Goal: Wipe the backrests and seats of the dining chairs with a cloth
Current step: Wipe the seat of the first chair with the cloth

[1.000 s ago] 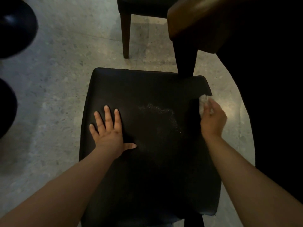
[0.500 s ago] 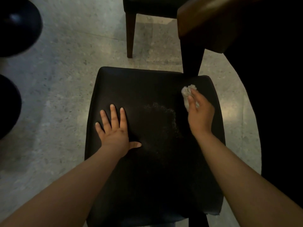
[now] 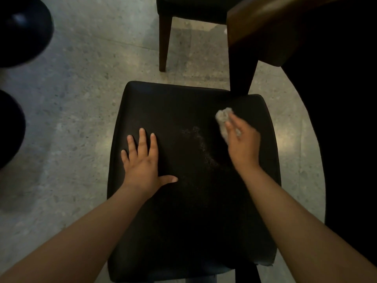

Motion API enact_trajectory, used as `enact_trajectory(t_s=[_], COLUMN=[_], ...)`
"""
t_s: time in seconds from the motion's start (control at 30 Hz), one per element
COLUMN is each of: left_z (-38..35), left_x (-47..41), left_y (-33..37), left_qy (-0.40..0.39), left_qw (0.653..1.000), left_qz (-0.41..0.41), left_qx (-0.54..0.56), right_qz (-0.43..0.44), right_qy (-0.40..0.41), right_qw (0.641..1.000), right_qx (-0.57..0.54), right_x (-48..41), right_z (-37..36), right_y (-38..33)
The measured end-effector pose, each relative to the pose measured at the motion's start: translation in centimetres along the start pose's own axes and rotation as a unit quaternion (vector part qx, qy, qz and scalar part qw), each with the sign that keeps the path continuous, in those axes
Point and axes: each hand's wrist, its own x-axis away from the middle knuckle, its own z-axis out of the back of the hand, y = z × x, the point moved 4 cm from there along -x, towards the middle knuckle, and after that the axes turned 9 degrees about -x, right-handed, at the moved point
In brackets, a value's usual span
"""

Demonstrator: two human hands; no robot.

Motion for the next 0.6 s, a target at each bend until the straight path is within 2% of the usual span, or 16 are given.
enact_trajectory(t_s=[0.13, 0.27, 0.4, 0.6], left_z=[0.4, 0.0, -0.7, -0.9], left_x=[0.8, 1.5, 1.6, 1.2], left_y=[-1.2, -3.0, -3.7, -3.5], left_qy=[0.041, 0.041, 0.037, 0.032], left_qw=[0.999, 0.998, 0.998, 0.998], left_qz=[0.002, 0.036, 0.040, 0.049], left_qx=[0.005, -0.016, 0.024, 0.006], right_qz=[-0.028, -0.028, -0.024, 0.013], right_qy=[0.015, -0.013, -0.055, 0.022], right_qw=[0.999, 0.997, 0.997, 0.998], right_qx=[0.042, 0.064, 0.050, 0.048], right_x=[-0.8, 2.6, 4.0, -1.1], right_z=[-0.4, -3.7, -4.2, -2.6], right_y=[1.0, 1.2, 0.9, -1.3])
